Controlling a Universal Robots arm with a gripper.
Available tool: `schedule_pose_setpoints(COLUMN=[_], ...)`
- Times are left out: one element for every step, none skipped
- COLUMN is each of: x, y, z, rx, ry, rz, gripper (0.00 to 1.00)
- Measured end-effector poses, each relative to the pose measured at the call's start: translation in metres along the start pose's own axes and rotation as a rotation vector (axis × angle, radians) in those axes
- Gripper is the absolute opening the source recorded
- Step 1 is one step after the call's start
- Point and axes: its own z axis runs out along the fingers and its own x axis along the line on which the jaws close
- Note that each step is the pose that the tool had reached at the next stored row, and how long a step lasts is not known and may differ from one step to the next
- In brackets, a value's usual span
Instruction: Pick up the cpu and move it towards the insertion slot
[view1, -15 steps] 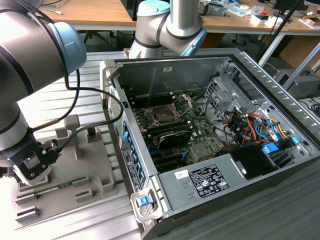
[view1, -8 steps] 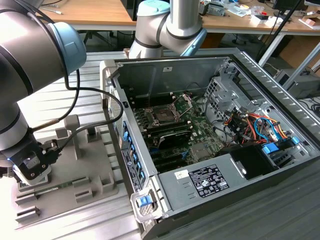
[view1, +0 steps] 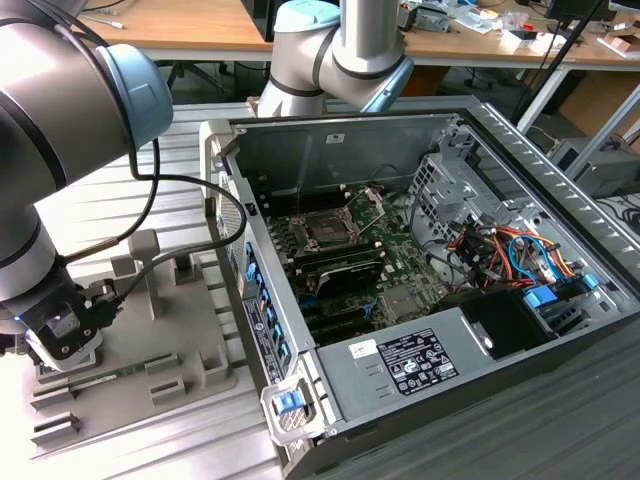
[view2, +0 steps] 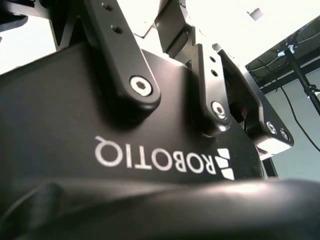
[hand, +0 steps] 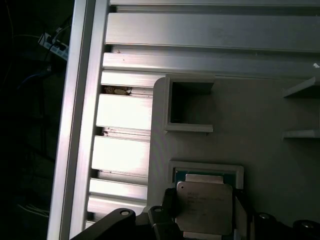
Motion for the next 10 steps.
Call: schedule_pose_setpoints(x=[0.0000,0.0000,0.0000,0.0000,0.0000,-0.0001,-0.0001,0.0000,0.0000,0.0000], y=[0.0000,0.0000,0.0000,0.0000,0.0000,0.0000,0.0001,0.0001,0.0002,0.0002], z=[0.0000,0.0000,0.0001,0.0001,0.0001,-0.0001,-0.0010,-0.0018,-0.0024,-0.0034], rx=[0.0000,0.0000,0.0000,0.0000,0.0000,-0.0003,-0.0002,0.0000,-0.0001,-0.0001], ry=[0.0000,0.0000,0.0000,0.0000,0.0000,-0.0004,-0.0004,0.0000,-0.0002,-0.0001], rz=[0.000,0.000,0.000,0.000,0.000,0.000,0.000,0.000,0.000,0.000], gripper=[0.55,0.55,0.55,0.55,0.55,0.55,0.55,0.55,0.55,0.55])
